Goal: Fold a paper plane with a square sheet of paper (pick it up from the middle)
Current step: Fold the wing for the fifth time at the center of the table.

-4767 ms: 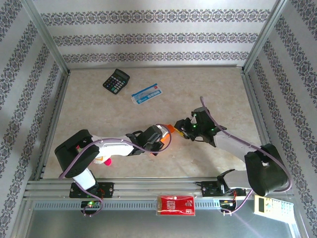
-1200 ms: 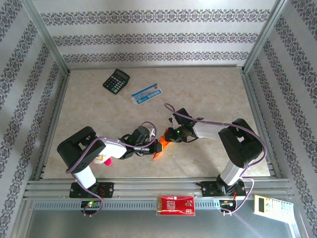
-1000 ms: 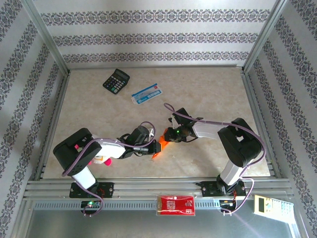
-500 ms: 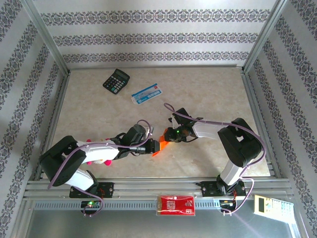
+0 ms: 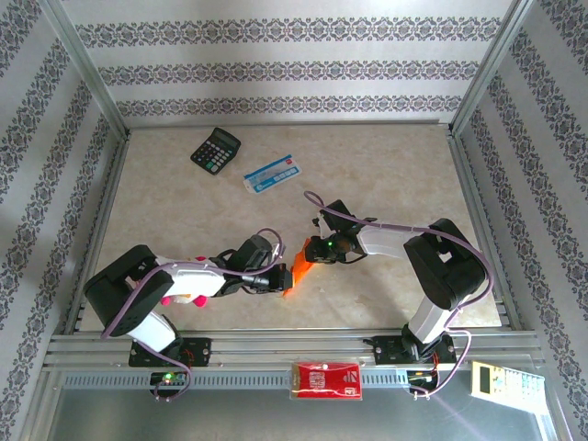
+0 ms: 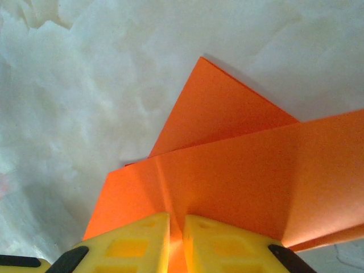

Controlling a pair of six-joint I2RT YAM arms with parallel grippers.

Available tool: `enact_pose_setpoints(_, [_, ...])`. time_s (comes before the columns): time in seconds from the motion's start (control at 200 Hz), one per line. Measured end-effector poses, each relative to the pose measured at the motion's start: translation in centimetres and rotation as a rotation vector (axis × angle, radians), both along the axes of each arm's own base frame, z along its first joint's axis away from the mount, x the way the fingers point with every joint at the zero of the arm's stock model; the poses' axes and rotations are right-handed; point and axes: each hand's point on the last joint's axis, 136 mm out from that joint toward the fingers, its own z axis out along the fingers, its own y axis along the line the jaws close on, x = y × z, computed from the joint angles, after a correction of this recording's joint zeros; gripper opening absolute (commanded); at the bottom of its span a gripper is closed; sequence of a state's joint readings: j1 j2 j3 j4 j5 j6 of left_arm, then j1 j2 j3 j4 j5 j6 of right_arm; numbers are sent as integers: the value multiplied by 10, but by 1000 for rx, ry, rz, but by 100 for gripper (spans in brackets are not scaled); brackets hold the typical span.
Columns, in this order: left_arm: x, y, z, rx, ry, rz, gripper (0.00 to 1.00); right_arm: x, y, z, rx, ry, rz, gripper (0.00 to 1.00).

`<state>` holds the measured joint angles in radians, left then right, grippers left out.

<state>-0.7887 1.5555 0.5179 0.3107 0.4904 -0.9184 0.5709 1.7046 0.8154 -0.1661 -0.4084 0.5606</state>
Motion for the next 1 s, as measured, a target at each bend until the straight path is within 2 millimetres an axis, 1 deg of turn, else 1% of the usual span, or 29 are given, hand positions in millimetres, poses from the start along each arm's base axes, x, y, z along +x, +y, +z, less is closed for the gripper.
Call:
enact_pose_setpoints(0.11, [0,0,1,-33,8,6,1,0,0,0,1,-1,0,20])
enact_pose_setpoints(0.185, [0,0,-2,-51,25,12,1,0,0,0,1,-1,0,20])
enact_pose_setpoints(0.3, [-1,1,-7,-68,49,21,4,0,0,-1,1,-2,0,20])
enact_pose_setpoints(0.36, [-1,1,-7,-75,53,23,5,0,0,-1,2,-3,0,20])
enact_pose_setpoints(0.41, [-1,0,-6,-78,53,21,9,0,0,-1,2,-3,0,20])
enact_pose_setpoints(0.485, [-1,0,-5,-80,53,21,10,0,0,-1,2,-3,0,20])
enact_pose_setpoints(0.615, [-2,2,3,-83,39,19,15,0,0,-1,2,-3,0,20])
enact_pose_setpoints(0.754, [-2,11,20,-62,-11,30,21,1,-1,-1,3,-2,-4,20])
enact_pose_setpoints(0.814, [-1,16,29,-50,-47,33,21,1,-1,-1,3,-2,-4,20])
enact_pose_setpoints(0.884, [-1,19,39,-43,-87,32,15,1,-1,-1,3,-2,-4,20])
enact_pose_setpoints(0.929, [-1,18,43,-47,-100,25,10,1,-1,-1,3,-2,-4,20])
enact_pose_setpoints(0.999, [-3,12,46,-50,-105,3,6,1,-1,-1,3,-3,-4,20])
